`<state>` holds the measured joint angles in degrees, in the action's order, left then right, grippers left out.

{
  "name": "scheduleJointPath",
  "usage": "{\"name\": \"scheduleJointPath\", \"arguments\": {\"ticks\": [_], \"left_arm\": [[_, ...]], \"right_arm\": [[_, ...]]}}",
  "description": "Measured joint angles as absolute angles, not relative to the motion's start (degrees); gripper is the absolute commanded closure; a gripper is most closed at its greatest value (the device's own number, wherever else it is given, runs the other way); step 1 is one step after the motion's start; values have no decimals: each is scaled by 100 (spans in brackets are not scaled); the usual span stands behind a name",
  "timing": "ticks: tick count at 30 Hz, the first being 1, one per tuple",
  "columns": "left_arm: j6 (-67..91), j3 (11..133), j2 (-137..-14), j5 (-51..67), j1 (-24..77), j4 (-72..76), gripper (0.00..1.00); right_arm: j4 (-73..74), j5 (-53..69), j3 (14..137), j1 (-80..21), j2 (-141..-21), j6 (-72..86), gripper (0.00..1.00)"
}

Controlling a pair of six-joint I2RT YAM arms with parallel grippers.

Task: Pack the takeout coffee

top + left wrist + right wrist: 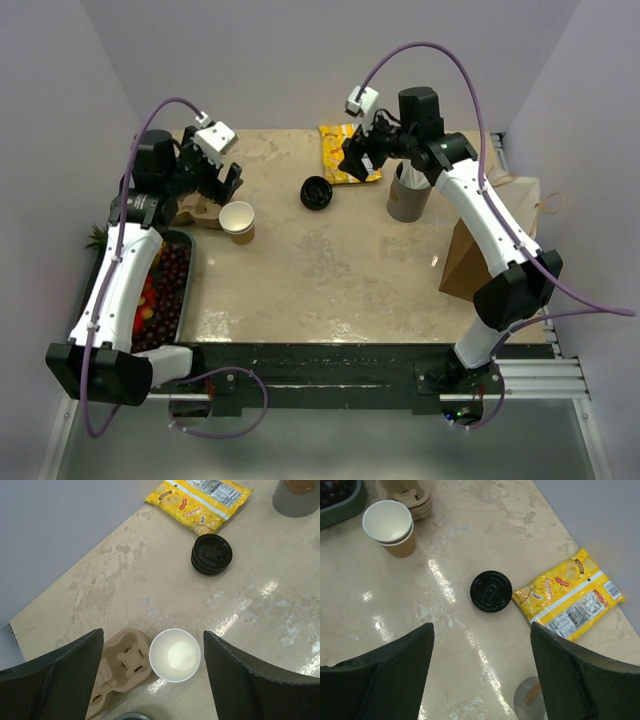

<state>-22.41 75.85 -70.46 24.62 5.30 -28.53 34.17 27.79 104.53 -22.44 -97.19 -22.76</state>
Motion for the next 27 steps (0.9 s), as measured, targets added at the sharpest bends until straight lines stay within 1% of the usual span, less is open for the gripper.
{"name": "scheduleJointPath", "arguments": {"ticks": [4,7,13,18,19,20,21,23,24,25,26,27], "left_arm": [[-2311,7588,-7091,2279,530,-3046,21],[-2099,7717,-7408,1940,532,-3223,26],[-1752,7999,-8162,1476,528,-3498,28],[-1570,8009,-8514,1369,528,-3640,35],[-1518,8023,-8589,1365,528,-3653,37],[-1406,8044,-8707,1367,528,-3653,37],[-1315,8053,-8783,1365,528,-3653,38],[-1155,8058,-8903,1367,528,-3651,41],[-1098,8058,-8949,1365,528,-3653,43],[-1050,8058,-8989,1361,528,-3651,53],[-1011,8058,-9015,1358,528,-3649,59],[-982,8062,-9054,1343,528,-3656,63]], "right_arm": [[3612,3009,10453,-2298,-9725,-2366,26],[3658,3122,10449,-2318,-9727,-2366,28],[3660,3153,10300,-2327,-9727,-2392,35],[3699,3148,9996,-2335,-9727,-2388,43],[3710,3148,9955,-2335,-9727,-2362,48],[3715,3124,9909,-2335,-9727,-2294,55],[3712,3103,9885,-2335,-9727,-2239,58],[3701,3059,9848,-2335,-9723,-2141,61],[3701,3046,9832,-2335,-9723,-2104,61],[3704,3028,9828,-2335,-9723,-2075,61],[3708,3000,9828,-2335,-9723,-2058,60],[3710,2985,9828,-2335,-9723,-2053,59]]}}
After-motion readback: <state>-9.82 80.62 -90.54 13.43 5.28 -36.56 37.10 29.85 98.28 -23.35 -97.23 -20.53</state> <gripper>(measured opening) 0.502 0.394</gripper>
